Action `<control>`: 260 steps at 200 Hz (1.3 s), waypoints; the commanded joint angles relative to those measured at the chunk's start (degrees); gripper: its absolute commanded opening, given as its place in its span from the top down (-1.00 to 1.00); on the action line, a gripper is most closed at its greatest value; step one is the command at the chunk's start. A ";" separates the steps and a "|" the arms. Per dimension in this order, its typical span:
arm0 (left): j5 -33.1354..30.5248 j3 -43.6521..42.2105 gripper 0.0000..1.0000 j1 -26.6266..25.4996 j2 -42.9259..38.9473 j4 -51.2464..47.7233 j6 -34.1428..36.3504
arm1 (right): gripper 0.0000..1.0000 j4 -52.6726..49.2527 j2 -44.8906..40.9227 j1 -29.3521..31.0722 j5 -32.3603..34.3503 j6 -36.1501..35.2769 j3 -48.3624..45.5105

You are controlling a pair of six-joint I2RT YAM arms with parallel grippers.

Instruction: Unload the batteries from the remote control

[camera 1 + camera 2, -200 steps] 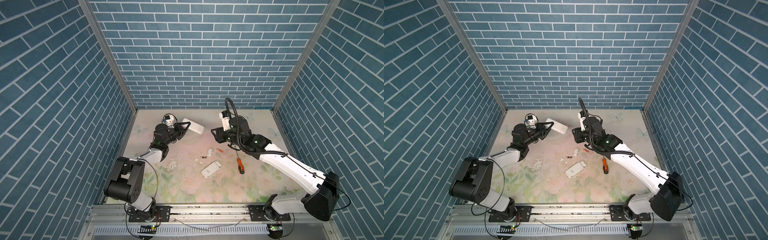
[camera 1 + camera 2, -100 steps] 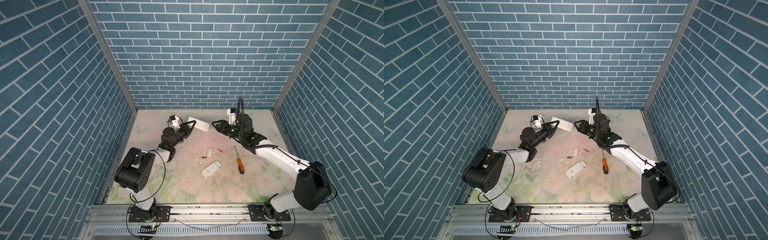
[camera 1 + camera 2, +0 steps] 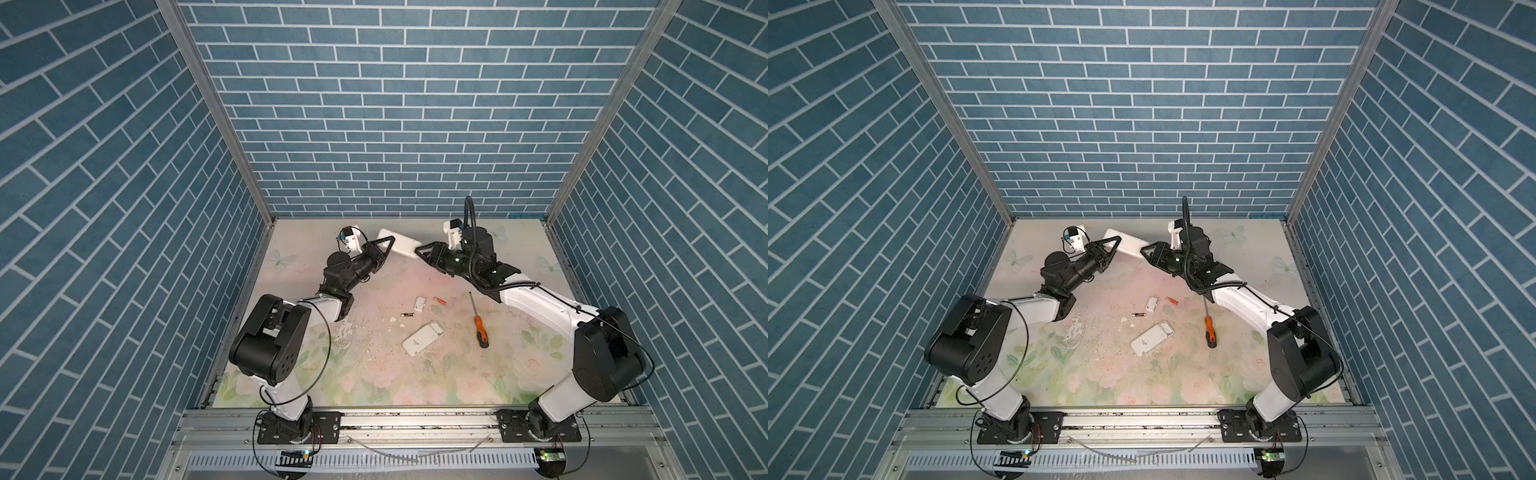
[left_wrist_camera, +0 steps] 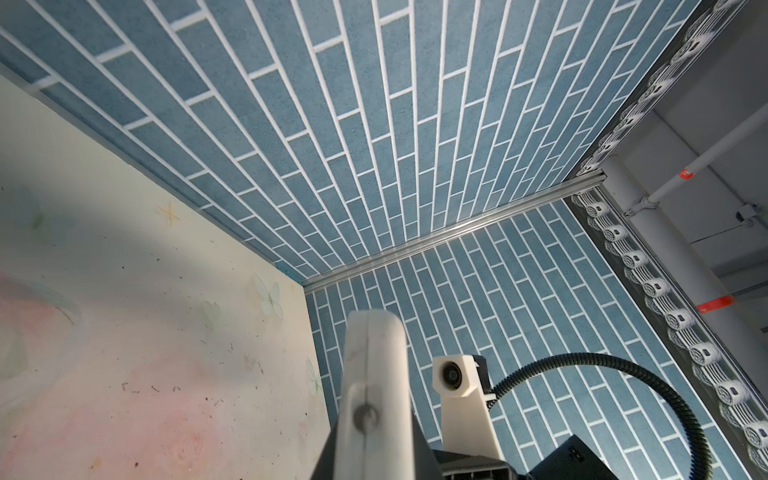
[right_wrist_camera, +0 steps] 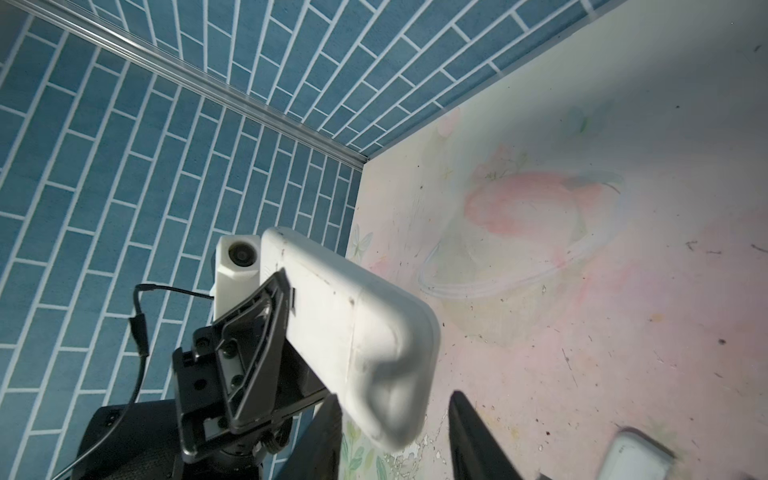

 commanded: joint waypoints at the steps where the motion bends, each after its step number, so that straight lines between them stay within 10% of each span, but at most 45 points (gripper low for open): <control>1: 0.97 1.56 1.00 -0.36 0.04 2.46 0.41 | 0.15 1.96 1.17 -0.16 -1.18 1.81 4.13; 166: 1.49 1.96 1.00 -0.52 0.66 4.51 -0.72 | 0.25 1.15 5.48 -0.12 -2.68 2.80 8.16; 221: 1.75 2.29 1.00 -0.48 1.01 4.84 -0.91 | 0.56 0.58 5.07 -0.11 -2.34 2.80 7.64; 260: 2.05 2.30 1.00 -0.54 1.06 5.00 -0.92 | 0.38 0.55 4.67 -0.12 -2.60 2.72 7.81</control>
